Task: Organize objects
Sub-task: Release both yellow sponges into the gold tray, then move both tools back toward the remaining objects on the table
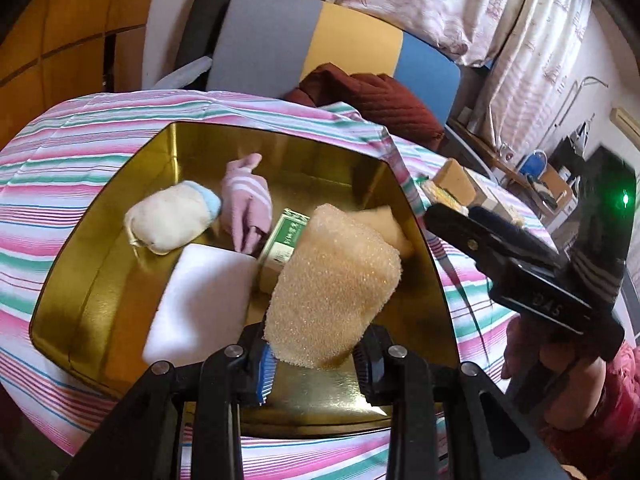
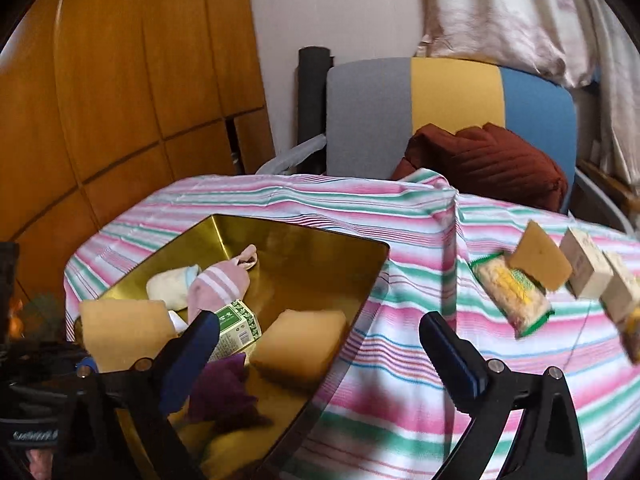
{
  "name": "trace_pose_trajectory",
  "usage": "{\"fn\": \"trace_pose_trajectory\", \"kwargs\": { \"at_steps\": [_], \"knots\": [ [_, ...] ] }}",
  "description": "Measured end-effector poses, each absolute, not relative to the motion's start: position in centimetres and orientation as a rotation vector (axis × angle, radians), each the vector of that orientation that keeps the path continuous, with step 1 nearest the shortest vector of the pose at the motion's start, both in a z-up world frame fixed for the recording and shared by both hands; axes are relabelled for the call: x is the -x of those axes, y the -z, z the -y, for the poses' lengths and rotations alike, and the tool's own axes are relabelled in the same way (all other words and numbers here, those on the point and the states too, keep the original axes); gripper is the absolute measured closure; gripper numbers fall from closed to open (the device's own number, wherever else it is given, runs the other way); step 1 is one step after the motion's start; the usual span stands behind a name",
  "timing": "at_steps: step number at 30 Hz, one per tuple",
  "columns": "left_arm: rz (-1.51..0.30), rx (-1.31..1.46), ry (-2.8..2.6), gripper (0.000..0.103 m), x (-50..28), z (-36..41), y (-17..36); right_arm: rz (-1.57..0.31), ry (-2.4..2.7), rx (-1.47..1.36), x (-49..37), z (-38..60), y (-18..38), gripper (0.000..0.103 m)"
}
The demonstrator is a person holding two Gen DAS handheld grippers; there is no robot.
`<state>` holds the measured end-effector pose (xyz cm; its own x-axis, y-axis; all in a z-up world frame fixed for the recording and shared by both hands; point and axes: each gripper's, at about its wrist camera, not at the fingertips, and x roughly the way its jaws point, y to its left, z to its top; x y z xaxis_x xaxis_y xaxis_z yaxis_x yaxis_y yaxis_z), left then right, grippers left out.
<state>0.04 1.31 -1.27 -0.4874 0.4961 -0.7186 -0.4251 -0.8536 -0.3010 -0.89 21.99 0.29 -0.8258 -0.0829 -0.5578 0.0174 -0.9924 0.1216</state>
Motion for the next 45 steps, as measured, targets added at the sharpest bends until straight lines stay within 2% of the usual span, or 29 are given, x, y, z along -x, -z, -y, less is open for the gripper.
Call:
{"fn": "trace_pose_trajectory", "kwargs": {
  "at_steps": [3, 5, 7, 13, 19, 24, 30, 32, 39, 45],
  "knots": [
    [0.118, 1.138, -2.356, 0.07, -0.2, -1.0, 1.0, 0.232, 2.949, -0.905, 0.4, -22.4, -0.2, 0.002],
    [0.101, 1.14, -2.39, 0.062, -0.2, -1.0, 1.1, 0.273, 2.947, -0.913, 0.1, -22.7, 0.0, 0.002],
    [0.101, 1.155, -2.392, 0.06, -0.1, -1.1, 1.4, 0.303, 2.941, -0.919, -0.1, -22.8, 0.2, 0.002],
    [0.205, 1.101, -2.399, 0.054, -0.4, 0.0, 0.7, 0.344, 2.953, -0.922, -0.5, -23.3, 0.5, 0.002],
    [0.28, 1.053, -2.476, 0.053, -0.3, 1.6, -0.3, 0.409, 2.969, -0.939, -1.1, -24.6, 0.9, 0.002],
    [0.255, 1.06, -2.498, 0.053, -0.1, 1.5, -0.2, 0.446, 2.988, -0.962, -1.5, -25.5, 1.5, 0.002],
    [0.236, 0.927, -2.589, 0.052, -1.3, 1.8, -1.9, 0.435, 3.029, -0.959, -2.3, -26.6, 1.5, 0.002],
    [0.238, 0.905, -2.605, 0.048, -1.4, 1.9, -2.3, 0.448, 3.038, -0.969, -2.6, -27.4, 1.7, 0.002],
    [0.236, 0.951, -2.508, 0.046, -1.5, 0.3, -1.4, 0.5, 3.06, -1.012, -3.5, -30.1, 2.5, 0.002],
    [0.153, 0.963, -2.428, 0.046, -2.6, -2.6, -1.3, 0.491, 3.093, -1.04, -4.6, -31.9, 3.0, 0.002]
  ]
}}
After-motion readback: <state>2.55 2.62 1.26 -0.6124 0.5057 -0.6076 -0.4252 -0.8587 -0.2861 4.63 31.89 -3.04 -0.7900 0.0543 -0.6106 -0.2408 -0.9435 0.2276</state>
